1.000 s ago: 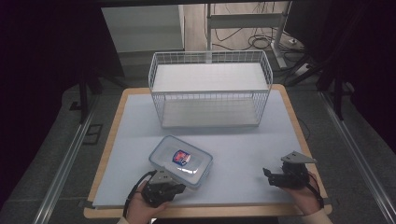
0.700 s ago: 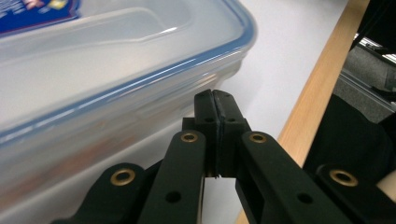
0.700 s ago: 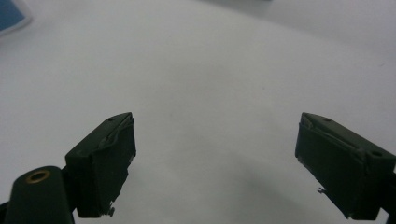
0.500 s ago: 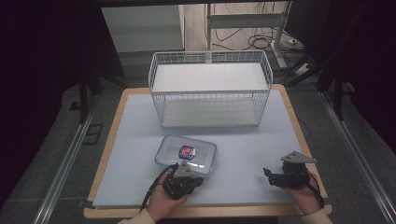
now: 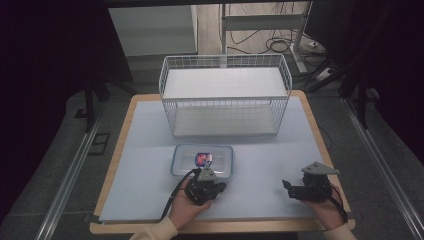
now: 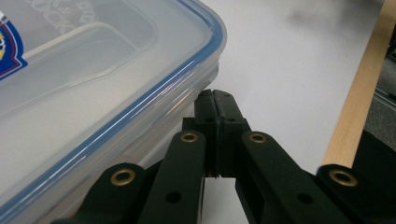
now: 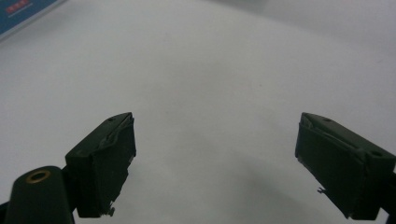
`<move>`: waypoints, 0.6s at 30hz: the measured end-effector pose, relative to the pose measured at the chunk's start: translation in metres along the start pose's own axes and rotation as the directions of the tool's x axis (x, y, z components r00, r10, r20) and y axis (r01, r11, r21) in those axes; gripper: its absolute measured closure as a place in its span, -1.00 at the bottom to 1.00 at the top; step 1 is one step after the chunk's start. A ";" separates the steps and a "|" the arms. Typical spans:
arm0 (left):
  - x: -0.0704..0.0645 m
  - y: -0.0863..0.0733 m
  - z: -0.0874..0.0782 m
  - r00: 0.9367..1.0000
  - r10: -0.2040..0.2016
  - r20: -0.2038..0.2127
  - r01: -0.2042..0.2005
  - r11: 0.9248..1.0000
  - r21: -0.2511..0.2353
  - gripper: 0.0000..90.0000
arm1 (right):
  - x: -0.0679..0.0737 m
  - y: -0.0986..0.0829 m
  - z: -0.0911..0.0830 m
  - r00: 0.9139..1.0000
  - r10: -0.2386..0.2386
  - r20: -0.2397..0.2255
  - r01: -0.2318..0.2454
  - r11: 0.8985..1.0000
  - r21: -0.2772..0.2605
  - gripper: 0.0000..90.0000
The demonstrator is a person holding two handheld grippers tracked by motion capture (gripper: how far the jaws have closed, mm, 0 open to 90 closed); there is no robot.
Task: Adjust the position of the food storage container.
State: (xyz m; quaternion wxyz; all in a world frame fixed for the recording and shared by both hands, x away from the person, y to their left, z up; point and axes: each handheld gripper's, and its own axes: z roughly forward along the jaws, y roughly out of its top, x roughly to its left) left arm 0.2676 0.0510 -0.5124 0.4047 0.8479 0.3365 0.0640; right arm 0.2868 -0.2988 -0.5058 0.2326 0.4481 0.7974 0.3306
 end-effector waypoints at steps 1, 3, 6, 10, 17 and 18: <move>0.001 0.002 0.001 1.000 0.003 -0.001 -0.003 1.000 0.000 1.00 | 0.000 0.000 0.000 1.000 0.000 0.000 0.000 1.000 0.001 -0.72; 0.001 0.005 0.004 1.000 0.000 -0.003 0.000 1.000 -0.002 1.00 | 0.000 0.000 0.000 1.000 -0.001 0.000 0.001 1.000 0.002 -0.72; 0.000 0.007 0.007 1.000 -0.002 -0.002 0.002 1.000 -0.004 1.00 | 0.001 0.000 0.001 1.000 -0.004 0.001 0.004 1.000 0.002 -0.72; -0.002 0.007 0.005 1.000 0.000 0.005 0.000 1.000 -0.020 1.00 | 0.000 0.000 0.000 1.000 -0.002 0.002 0.002 1.000 0.001 -0.72; -0.009 0.001 -0.024 0.999 0.014 0.043 -0.011 0.997 -0.071 0.96 | 0.001 0.000 -0.002 1.000 -0.007 -0.010 0.007 1.000 -0.010 -0.72; -0.006 -0.003 -0.039 0.999 -0.013 0.050 0.018 0.995 -0.100 0.96 | 0.001 0.000 -0.002 1.000 -0.008 -0.011 0.007 1.000 -0.012 -0.72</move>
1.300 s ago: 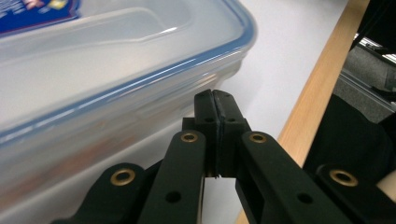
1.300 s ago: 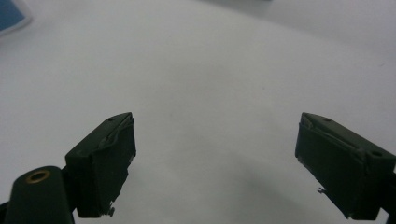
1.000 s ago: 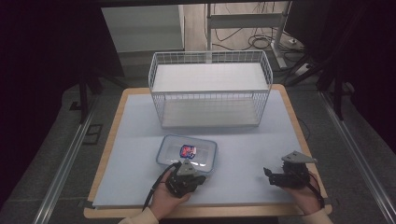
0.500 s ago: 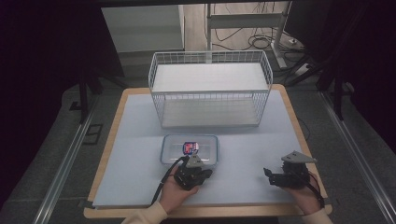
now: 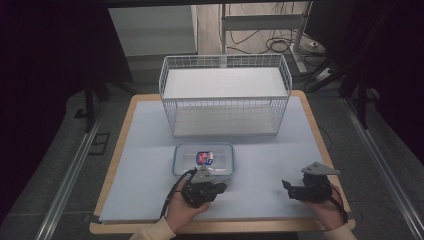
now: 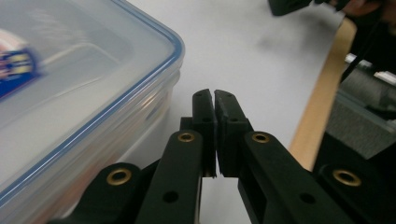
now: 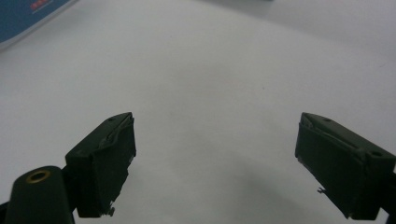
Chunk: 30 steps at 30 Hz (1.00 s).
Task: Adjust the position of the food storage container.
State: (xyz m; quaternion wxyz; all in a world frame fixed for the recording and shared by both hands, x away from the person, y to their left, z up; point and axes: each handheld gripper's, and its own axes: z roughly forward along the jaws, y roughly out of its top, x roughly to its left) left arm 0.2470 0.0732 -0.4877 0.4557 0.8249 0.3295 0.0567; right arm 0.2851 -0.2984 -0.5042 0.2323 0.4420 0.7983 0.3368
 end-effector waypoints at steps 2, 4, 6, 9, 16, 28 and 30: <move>0.003 -0.001 -0.008 1.000 -0.014 -0.001 0.014 1.000 -0.011 0.93 | 0.000 0.000 0.000 1.000 -0.001 0.000 0.001 1.000 -0.001 -0.72; 0.016 -0.003 -0.029 0.998 -0.049 -0.034 0.047 0.998 -0.043 0.88 | 0.000 0.000 0.000 1.000 -0.002 0.000 0.002 1.000 0.000 -0.71; 0.021 -0.004 -0.036 0.997 -0.060 -0.050 0.058 0.997 -0.057 0.81 | 0.000 0.000 0.000 1.000 -0.003 -0.001 0.003 1.000 0.001 -0.71; 0.042 -0.010 -0.058 0.986 -0.151 -0.063 0.144 0.984 -0.108 0.65 | 0.001 0.000 0.001 1.000 -0.008 -0.002 0.008 1.000 0.000 -0.71; 0.070 -0.014 -0.079 0.953 -0.278 -0.123 0.261 0.955 -0.138 -0.08 | 0.001 0.000 0.002 1.000 -0.013 -0.009 0.013 1.000 0.001 -0.71; 0.101 -0.027 -0.082 0.919 -0.339 -0.198 0.328 0.940 -0.087 -0.42 | 0.001 0.000 0.001 1.000 -0.016 -0.012 0.016 1.000 -0.012 -0.71; 0.101 -0.027 -0.083 0.918 -0.345 -0.195 0.333 0.938 -0.091 -0.43 | 0.001 0.000 0.001 1.000 -0.015 -0.013 0.015 1.000 -0.015 -0.72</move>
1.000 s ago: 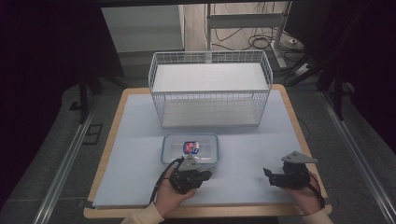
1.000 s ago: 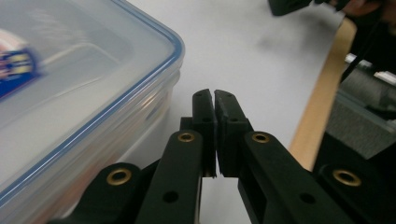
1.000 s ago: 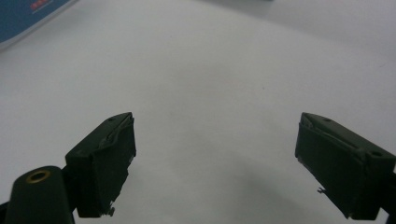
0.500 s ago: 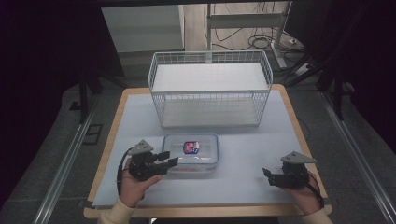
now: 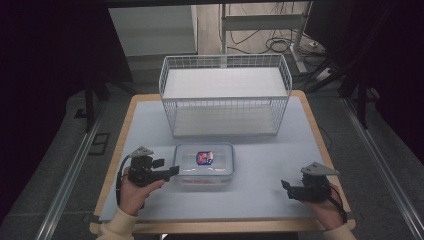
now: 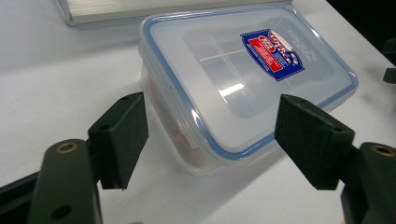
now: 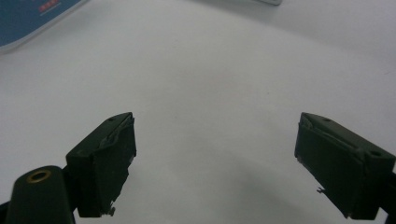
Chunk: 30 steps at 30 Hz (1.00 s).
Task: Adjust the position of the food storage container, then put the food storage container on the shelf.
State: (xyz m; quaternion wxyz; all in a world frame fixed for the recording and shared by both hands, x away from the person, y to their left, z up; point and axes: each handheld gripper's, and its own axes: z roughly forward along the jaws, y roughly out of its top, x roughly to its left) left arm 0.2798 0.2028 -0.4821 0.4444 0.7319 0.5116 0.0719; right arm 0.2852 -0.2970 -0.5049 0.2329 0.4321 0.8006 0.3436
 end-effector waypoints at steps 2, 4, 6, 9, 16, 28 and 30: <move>0.001 0.000 0.000 1.000 -0.006 -0.001 0.006 1.000 0.000 -0.44 | 0.000 0.000 0.000 1.000 0.004 -0.016 -0.004 1.000 -0.004 -0.72; 0.001 -0.001 0.000 1.000 -0.006 -0.005 0.006 1.000 0.000 -0.46 | 0.000 0.000 0.000 0.999 0.008 -0.038 -0.009 1.000 -0.015 -0.73; 0.001 -0.001 0.000 1.000 -0.007 -0.007 0.007 1.000 0.000 -0.50 | 0.001 0.000 0.000 0.999 0.007 -0.046 -0.007 1.000 -0.019 -0.73; 0.003 -0.002 -0.001 1.000 -0.015 0.011 0.015 1.000 0.002 -0.52 | 0.005 0.002 0.000 0.997 -0.009 -0.082 0.006 0.999 -0.039 -0.73; 0.011 -0.003 0.003 0.997 -0.056 0.057 0.056 0.998 -0.005 -0.54 | 0.011 0.003 0.001 0.993 -0.045 -0.108 0.040 0.998 -0.052 -0.73; 0.031 0.001 0.024 0.971 -0.157 0.177 0.158 0.987 0.013 -0.57 | 0.014 0.004 0.003 0.987 -0.055 -0.153 0.045 0.997 -0.067 -0.74; 0.037 0.004 0.032 0.954 -0.204 0.220 0.205 0.979 0.018 -0.58 | 0.015 0.005 0.004 0.988 -0.055 -0.147 0.046 0.997 -0.067 -0.74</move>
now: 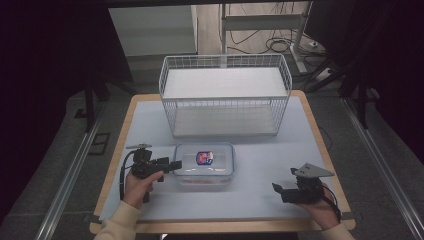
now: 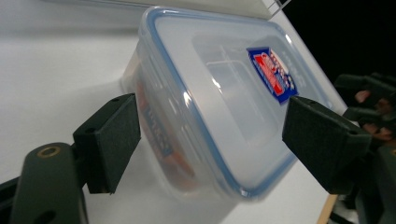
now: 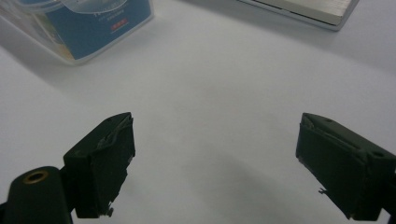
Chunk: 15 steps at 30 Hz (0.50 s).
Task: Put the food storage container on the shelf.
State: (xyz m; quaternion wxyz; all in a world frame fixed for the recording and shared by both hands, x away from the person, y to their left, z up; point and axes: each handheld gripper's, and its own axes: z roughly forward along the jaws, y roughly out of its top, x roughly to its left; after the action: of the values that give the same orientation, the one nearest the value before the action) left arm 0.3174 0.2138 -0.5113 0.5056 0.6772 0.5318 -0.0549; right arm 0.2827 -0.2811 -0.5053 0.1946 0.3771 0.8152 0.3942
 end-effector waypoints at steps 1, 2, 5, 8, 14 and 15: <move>0.002 0.001 0.002 1.000 -0.016 0.017 0.016 1.000 0.002 -0.58 | 0.001 0.000 0.000 1.000 -0.003 0.000 0.003 1.000 -0.001 -0.74; 0.003 0.002 0.005 1.000 -0.018 0.021 0.018 1.000 0.010 -0.58 | 0.001 0.001 0.000 1.000 -0.003 0.000 0.003 1.000 0.000 -0.74; 0.005 0.003 0.010 1.000 -0.010 0.010 0.010 0.999 0.034 -0.58 | 0.003 0.002 0.000 1.000 -0.011 0.005 0.011 1.000 -0.001 -0.74; 0.006 0.003 0.015 0.999 -0.030 0.022 0.029 0.998 0.052 -0.58 | 0.003 0.001 0.000 1.000 -0.019 0.010 0.019 1.000 0.001 -0.73; 0.009 0.001 0.023 0.996 -0.072 0.048 0.068 0.994 0.087 -0.58 | 0.002 0.001 -0.001 1.000 -0.006 0.014 0.006 1.000 0.000 -0.73; 0.010 0.001 0.024 0.996 -0.077 0.053 0.072 0.994 0.087 -0.58 | 0.001 0.001 -0.001 1.000 -0.003 0.012 0.003 1.000 -0.001 -0.73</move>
State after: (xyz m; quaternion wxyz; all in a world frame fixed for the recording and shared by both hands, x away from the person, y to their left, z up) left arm 0.3336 0.2028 -0.5282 0.4884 0.6759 0.5396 -0.1153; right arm 0.2817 -0.2799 -0.5040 0.2003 0.3780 0.8144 0.3920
